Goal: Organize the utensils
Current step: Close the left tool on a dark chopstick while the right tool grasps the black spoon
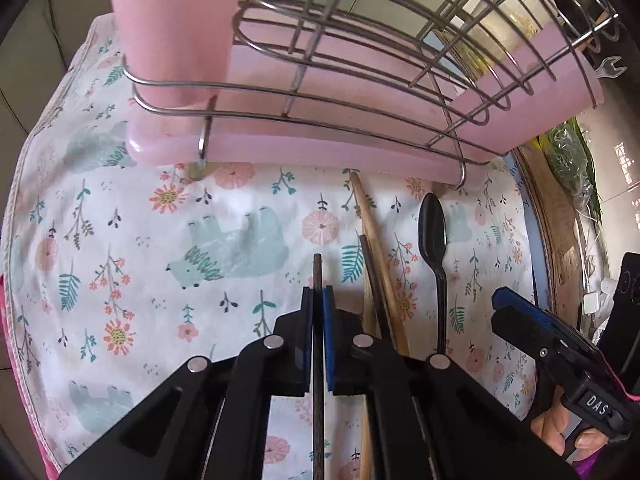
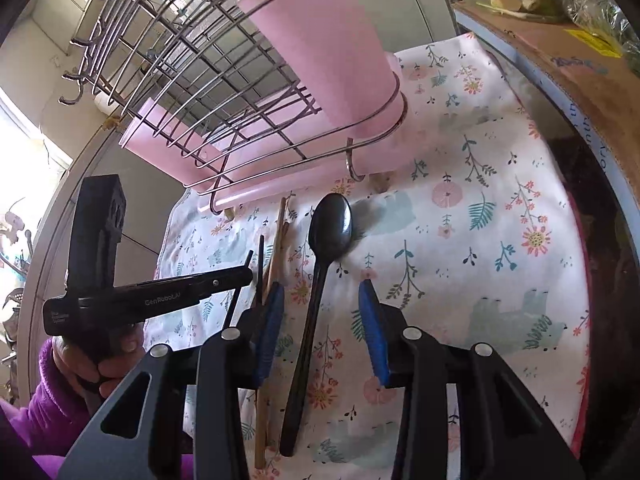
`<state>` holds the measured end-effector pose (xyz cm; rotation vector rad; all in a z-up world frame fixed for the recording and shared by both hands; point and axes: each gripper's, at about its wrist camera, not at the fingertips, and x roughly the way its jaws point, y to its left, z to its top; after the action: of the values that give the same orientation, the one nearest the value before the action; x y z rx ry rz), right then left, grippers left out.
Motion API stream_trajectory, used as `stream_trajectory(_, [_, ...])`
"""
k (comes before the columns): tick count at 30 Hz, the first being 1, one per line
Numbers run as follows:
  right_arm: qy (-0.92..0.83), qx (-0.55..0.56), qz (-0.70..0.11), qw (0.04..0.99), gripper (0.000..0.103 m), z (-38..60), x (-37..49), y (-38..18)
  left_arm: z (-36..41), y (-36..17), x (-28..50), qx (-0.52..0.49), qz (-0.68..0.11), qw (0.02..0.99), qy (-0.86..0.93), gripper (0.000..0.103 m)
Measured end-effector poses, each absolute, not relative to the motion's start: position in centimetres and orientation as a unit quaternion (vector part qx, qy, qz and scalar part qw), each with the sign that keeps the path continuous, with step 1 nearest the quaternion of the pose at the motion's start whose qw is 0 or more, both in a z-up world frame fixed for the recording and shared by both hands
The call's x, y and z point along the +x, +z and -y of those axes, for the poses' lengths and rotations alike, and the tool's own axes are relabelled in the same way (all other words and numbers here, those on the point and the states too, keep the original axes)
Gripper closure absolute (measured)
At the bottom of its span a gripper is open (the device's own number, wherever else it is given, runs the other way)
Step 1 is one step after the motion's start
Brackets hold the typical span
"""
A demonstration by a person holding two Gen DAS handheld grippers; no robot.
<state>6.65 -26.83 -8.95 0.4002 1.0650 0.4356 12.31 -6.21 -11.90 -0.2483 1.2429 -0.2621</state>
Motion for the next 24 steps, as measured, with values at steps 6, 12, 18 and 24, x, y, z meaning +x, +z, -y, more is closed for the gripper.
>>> stream_trajectory(6, [0.206, 0.204, -0.550, 0.783, 0.067, 25.6, 9.4, -10.5, 3.2, -10.5, 11.1, -0.146, -0.553, 0.812, -0.119, 0.099])
stream_trajectory(12, [0.179, 0.192, -0.596, 0.759, 0.075, 24.4, 11.7, -12.2, 1.4, -9.6, 10.4, -0.172, -0.538, 0.816, -0.123, 0.099])
stream_trajectory(18, [0.167, 0.156, -0.607, 0.761, 0.091, 23.1, 12.3, -12.0, -0.2, -9.6, 9.9, -0.184, -0.532, 0.816, -0.130, 0.098])
stream_trajectory(24, [0.172, 0.159, -0.585, 0.777, 0.093, 22.5, 11.4, -11.8, -1.1, -8.2, 8.5, -0.180, -0.512, 0.829, -0.134, 0.098])
